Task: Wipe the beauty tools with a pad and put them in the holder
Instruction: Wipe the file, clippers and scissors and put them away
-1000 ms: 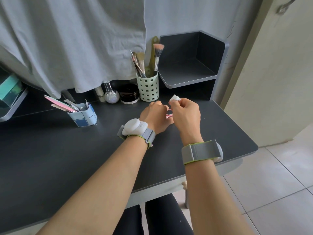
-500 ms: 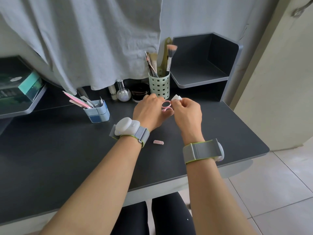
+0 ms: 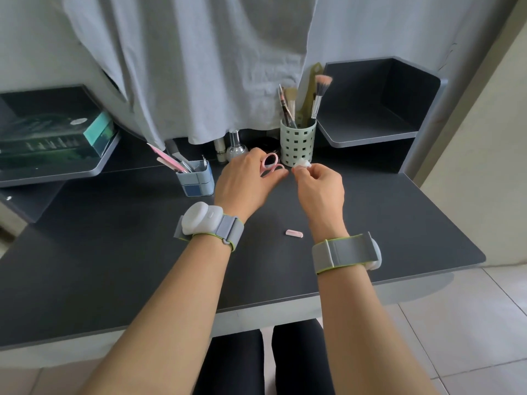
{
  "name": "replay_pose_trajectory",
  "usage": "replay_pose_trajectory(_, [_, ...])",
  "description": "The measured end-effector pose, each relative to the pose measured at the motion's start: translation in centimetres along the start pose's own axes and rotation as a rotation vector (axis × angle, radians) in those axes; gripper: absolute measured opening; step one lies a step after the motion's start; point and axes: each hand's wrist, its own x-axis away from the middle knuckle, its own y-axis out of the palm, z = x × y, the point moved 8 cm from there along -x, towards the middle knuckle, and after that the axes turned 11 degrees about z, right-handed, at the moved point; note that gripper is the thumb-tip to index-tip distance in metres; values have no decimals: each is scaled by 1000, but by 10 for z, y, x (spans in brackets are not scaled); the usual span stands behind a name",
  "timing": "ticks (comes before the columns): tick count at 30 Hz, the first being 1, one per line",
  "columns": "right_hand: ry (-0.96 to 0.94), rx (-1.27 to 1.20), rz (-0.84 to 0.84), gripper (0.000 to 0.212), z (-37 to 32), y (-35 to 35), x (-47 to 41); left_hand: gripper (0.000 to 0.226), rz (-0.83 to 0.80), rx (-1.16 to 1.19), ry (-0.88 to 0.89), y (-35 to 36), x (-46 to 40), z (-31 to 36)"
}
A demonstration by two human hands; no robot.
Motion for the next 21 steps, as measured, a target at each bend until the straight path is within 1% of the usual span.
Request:
replay_pose_trajectory(4, [-10,8,-25,35,-5,9,8,43,25,3,-5,-12,0,-3])
replay_pose_trajectory(9, [-3,6,-48,33,-9,17,15,51,35,6,-2,-24,1,-9])
replay_pose_trajectory(12, [-9,12,-63,32,-12,23,21,46,66,59,-30,-35,4,-16])
replay_pose_trajectory(16, [-7,31,-83,32,-9,29,29,33,133,147,-83,-51,13,-28])
replay_pose_trajectory(21, [10,11,-109,33,-9,41,39,29,161,193,-123,-66,24,-38])
